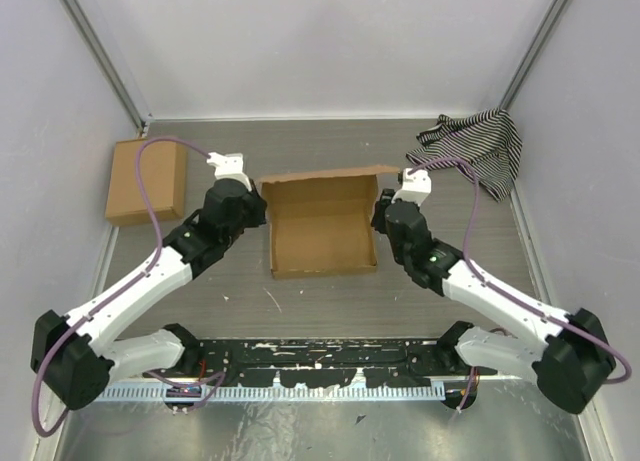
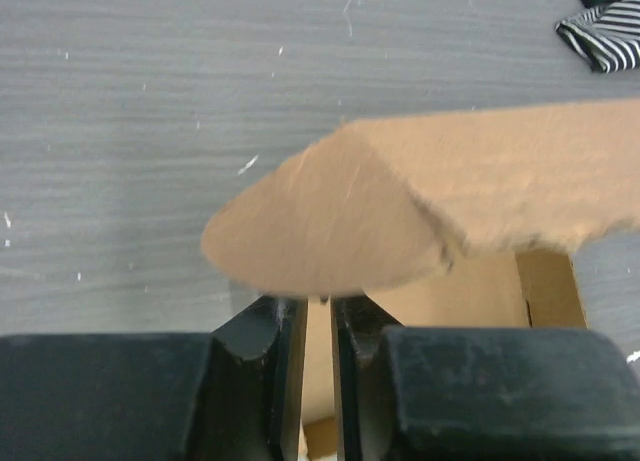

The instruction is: Fold the paper box

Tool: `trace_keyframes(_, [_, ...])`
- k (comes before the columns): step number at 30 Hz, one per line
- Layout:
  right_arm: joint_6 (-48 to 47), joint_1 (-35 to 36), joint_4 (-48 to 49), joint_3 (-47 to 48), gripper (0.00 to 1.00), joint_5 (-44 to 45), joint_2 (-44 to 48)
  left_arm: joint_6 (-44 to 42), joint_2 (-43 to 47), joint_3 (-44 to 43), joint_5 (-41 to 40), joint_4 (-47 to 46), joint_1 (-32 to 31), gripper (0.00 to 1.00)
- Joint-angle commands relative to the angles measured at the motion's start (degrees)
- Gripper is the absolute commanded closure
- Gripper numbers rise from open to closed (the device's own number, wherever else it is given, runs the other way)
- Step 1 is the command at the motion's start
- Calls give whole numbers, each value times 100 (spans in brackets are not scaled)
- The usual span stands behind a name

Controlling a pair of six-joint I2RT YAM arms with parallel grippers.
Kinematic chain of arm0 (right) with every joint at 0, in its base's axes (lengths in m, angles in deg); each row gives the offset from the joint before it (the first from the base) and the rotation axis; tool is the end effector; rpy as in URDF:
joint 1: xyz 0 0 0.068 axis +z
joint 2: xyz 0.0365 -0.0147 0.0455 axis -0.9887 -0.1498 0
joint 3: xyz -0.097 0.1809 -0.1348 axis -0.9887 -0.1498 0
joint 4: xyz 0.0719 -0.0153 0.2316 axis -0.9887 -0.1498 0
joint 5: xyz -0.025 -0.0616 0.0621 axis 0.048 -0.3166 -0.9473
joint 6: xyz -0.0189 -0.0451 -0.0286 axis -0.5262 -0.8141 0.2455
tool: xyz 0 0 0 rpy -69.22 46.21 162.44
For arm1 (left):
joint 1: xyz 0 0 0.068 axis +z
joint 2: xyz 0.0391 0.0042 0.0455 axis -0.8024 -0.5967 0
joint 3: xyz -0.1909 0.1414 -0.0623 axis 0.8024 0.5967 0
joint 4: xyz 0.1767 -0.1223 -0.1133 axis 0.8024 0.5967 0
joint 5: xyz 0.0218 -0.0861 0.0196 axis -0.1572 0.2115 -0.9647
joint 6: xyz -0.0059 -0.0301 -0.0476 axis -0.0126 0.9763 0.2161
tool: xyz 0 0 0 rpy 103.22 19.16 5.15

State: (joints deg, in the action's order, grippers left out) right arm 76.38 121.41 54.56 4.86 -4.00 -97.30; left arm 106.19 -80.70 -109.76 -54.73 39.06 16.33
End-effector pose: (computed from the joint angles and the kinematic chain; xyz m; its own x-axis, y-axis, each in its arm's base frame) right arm 0.1999 0.1374 0.2519 -0.2694 0.1742 -0.9471 0.0066 0.9838 0.1790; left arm 0.2119 -0.1431 0.2802 -0.4498 -0.1947 -0.8717 0.1326 0.9506 -0.2807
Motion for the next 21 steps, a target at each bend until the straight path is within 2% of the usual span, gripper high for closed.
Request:
trace_keyframes(1, [375,49,-1207,-89,59,-474,901,459,685,265,-166,944,-160,76])
trace_keyframes(5, [608,57,-2058,-312,54,-1082,1875,821,1496,603,-215,1511,-284,65])
trace_keyframes(8, [839,59,-2591,-340,53,-1284,2625,1078,2094,627,-161,2034,-342,62])
trace_keyframes(10, [971,59,-2807,-307,53,-1209,3048,1156,2442,539,-211,2360,-373,62])
trace_keyframes(13, [1096,60,-2965,-32,51,-607,3303,1065,2816,248,-586,2612,-376,58])
trace_keyframes(17, [453,50,-2871,817,42,-281,2402,571,2499,-595,-1006,2611,-375,49])
trace_keyframes(21, [-295,39,-3151,2330,36,-83,1043,6,1304,-1813,-1132,2671,-375,44])
